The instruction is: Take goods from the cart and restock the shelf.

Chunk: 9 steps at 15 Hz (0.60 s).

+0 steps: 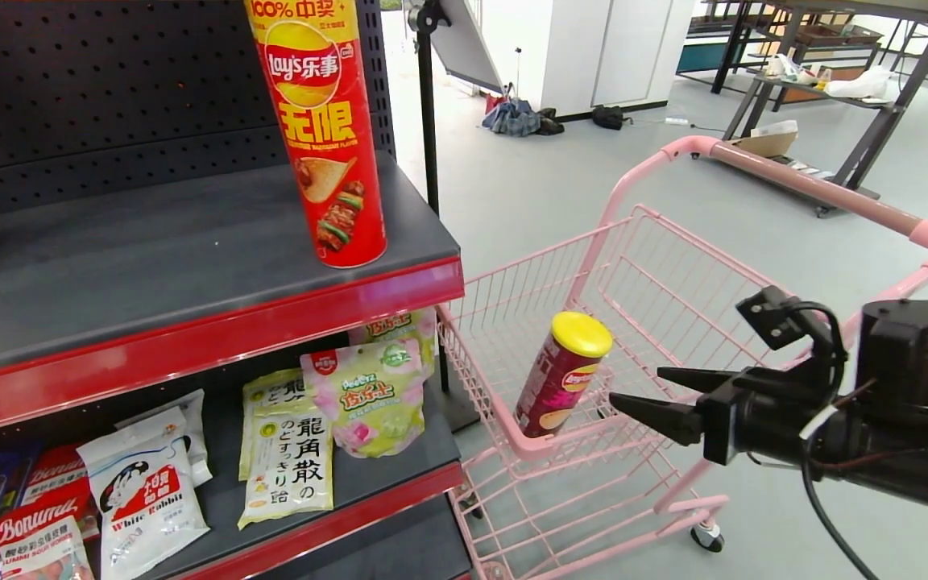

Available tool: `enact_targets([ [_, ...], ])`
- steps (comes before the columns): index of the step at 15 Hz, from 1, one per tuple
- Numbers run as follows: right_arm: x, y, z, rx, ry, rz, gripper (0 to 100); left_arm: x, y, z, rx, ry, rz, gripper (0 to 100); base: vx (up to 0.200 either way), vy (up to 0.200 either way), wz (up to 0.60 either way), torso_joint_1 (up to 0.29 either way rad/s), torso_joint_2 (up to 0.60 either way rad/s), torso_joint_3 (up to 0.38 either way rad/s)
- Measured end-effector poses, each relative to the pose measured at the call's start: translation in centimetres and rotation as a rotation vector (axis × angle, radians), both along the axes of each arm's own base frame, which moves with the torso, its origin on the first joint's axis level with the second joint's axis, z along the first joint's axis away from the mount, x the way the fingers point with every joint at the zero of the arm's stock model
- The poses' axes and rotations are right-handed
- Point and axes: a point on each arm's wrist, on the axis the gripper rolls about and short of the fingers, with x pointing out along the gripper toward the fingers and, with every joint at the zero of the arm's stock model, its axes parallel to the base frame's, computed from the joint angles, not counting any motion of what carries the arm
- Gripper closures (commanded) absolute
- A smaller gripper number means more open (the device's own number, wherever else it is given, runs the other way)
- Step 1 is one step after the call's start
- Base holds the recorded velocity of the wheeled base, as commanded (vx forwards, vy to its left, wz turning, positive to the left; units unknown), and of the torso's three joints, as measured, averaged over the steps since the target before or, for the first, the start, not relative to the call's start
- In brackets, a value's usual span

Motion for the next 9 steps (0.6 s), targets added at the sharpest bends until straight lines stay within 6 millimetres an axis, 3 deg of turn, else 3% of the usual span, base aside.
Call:
enact_targets([
  [9, 5.9, 3.0, -3.6, -0.012, 0.042, 0.012, 0, 0.0, 0.0, 0.0, 0.0, 0.0, 0.001, 0, 0.0, 0.0, 0.0, 0.0, 0.0, 0.0],
])
